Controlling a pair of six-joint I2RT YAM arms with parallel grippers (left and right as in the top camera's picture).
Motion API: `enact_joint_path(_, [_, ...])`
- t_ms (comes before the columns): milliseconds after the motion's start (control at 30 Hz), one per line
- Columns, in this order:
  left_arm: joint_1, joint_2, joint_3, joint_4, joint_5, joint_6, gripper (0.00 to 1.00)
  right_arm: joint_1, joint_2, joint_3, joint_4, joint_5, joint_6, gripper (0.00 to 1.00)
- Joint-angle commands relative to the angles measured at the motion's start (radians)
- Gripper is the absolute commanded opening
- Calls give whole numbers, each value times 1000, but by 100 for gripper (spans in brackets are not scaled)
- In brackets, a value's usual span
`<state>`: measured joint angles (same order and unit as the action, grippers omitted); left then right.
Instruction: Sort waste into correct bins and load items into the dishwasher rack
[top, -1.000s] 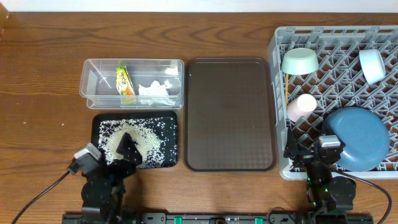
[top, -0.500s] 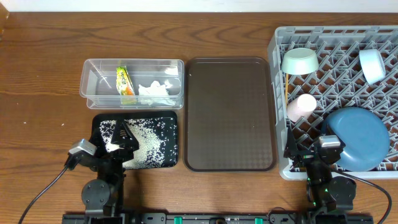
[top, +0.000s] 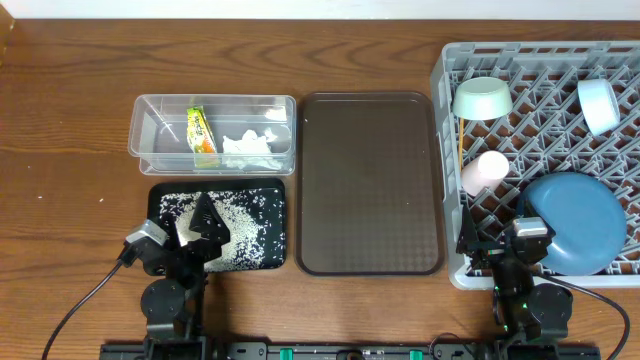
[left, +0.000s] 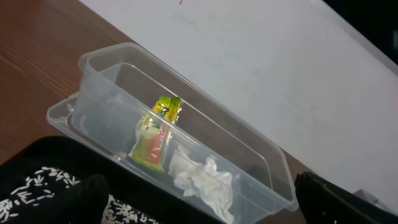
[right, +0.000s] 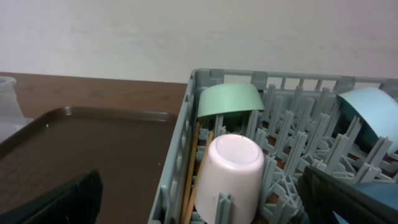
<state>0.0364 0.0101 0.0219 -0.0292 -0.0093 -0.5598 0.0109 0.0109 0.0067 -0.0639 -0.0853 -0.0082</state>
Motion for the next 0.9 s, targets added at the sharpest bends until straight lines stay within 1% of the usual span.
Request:
enact_joint_path(0, [-4,-8,-18,-43,0,93,98,9,-5,-2,-4,6,-8,99])
enact_joint_path(200, [-32,-8,-18,-43,1,328,98,9,-5,-2,-4,6,-8,99])
enact_joint_path(333, [-41,-8,-18,-43,1,423,98,9,-5,-2,-4,6,-8,99])
enact_joint_path(500, [-44,-8,-18,-44,-1,479,98,9,-5,-2,-3,6,-8,99])
enact_joint_path(867, [-44,-8,-18,-43,-1,485,98,9,-5,-2,-4,6,-8,99])
